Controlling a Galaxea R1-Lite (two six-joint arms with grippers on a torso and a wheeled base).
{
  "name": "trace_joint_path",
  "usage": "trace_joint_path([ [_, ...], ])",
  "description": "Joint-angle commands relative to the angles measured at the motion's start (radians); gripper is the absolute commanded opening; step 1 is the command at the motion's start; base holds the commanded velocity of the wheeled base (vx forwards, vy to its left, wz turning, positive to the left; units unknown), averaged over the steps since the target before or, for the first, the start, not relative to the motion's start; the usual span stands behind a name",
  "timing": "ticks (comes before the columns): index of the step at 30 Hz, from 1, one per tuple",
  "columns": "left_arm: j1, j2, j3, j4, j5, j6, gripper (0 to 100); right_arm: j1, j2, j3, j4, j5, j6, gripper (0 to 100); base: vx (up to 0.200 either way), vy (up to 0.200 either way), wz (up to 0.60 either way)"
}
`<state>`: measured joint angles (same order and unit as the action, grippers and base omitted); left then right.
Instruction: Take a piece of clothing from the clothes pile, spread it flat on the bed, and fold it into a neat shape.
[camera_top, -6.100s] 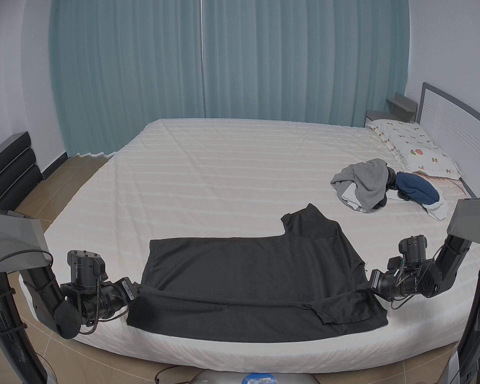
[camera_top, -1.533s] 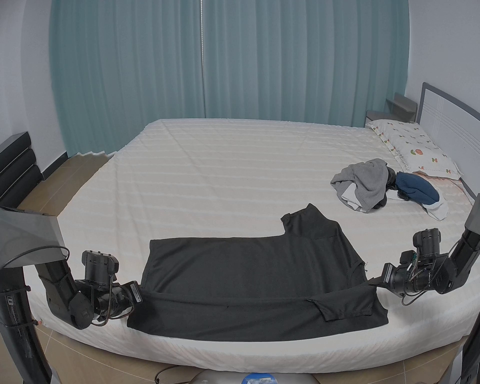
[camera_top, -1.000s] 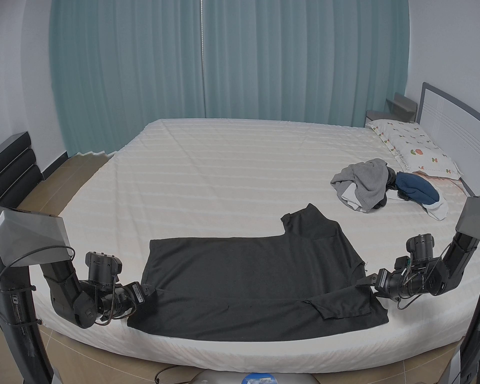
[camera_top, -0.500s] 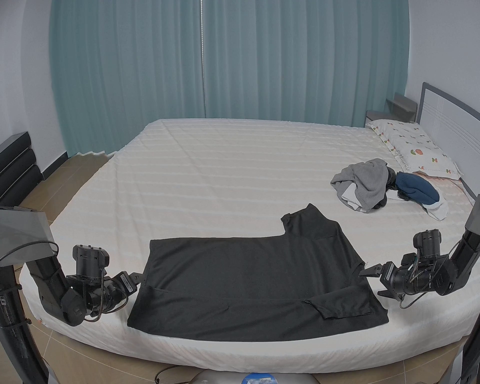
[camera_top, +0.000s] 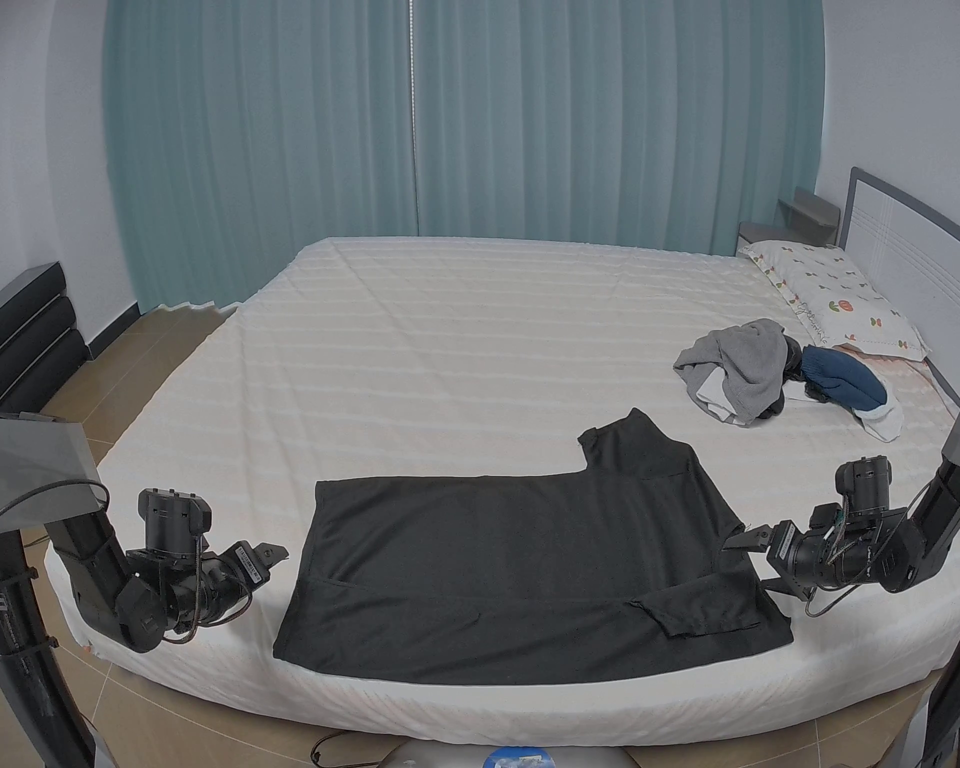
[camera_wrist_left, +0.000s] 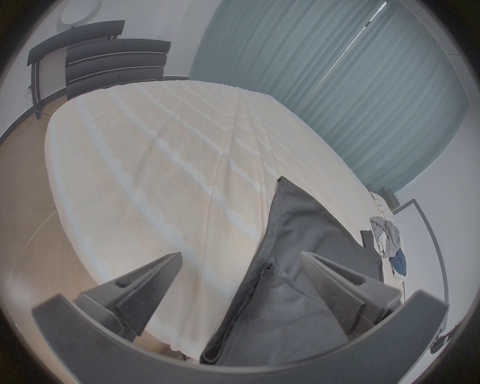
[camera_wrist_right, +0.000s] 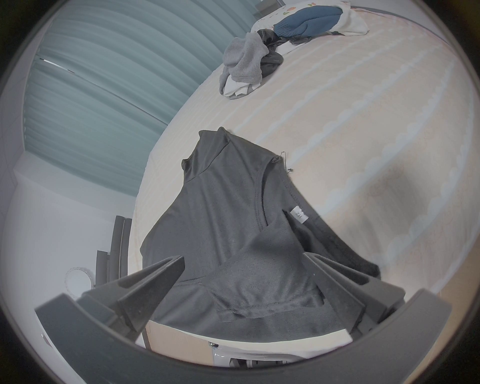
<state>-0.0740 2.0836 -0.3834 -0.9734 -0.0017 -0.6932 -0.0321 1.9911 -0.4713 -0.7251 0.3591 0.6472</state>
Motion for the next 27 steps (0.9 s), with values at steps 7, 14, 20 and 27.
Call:
trace_joint_path([
  [7, -0.009, -0.002, 0.003, -0.001, 0.002, 0.000, 100, 0.001, -0.005, 0.000, 0.000, -0.002, 0.000, 100, 0.000, 0.000, 0.00],
  [14, -0.027, -0.011, 0.001, -0.001, 0.000, -0.035, 100, 0.001, -0.006, 0.000, 0.000, -0.002, 0.000, 100, 0.000, -0.029, 0.00],
  [20, -0.052, -0.011, 0.001, -0.001, 0.002, -0.040, 100, 0.001, -0.011, -0.001, 0.000, -0.002, 0.000, 100, 0.000, -0.200, 0.00],
  [27, -0.055, -0.013, 0.003, -0.001, 0.002, -0.045, 100, 0.001, -0.012, 0.000, 0.000, -0.002, 0.000, 100, 0.000, -0.057, 0.00],
])
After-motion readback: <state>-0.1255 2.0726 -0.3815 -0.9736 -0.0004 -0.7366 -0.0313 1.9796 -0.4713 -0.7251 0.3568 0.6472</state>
